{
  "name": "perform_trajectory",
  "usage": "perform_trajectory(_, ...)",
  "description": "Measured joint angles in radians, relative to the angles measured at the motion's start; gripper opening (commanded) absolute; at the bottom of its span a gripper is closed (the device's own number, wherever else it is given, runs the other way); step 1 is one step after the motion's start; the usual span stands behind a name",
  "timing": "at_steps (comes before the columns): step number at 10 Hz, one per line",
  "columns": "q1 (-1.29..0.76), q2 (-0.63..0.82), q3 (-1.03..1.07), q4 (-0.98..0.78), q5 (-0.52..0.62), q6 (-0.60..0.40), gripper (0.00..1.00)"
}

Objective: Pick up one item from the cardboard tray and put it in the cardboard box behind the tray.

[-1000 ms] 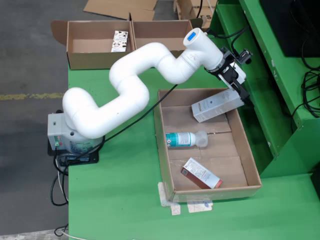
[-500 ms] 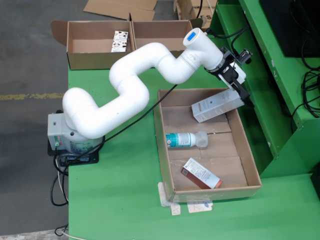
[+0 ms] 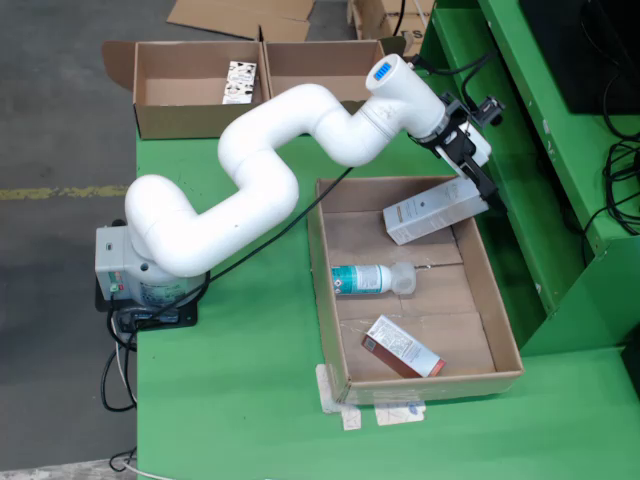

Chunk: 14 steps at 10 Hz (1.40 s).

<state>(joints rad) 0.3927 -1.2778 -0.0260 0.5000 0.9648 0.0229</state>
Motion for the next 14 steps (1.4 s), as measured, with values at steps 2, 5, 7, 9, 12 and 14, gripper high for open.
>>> perform_trajectory(2, 0.032, -0.002, 0.0, 0.0, 0.0, 0.015, 1.0)
perform_trajectory(5, 0.127, -0.028, 0.0, 0.0, -0.002, 0.015, 1.0)
perform_trajectory(7, 0.115, -0.028, 0.0, 0.0, -0.002, 0.051, 1.0)
perform_trajectory(9, 0.12, -0.028, 0.0, 0.0, -0.002, 0.046, 1.0)
perform_trajectory(12, 0.12, -0.028, 0.0, 0.0, -0.002, 0.046, 1.0)
perform_trajectory(14, 0.12, -0.028, 0.0, 0.0, -0.002, 0.046, 1.0)
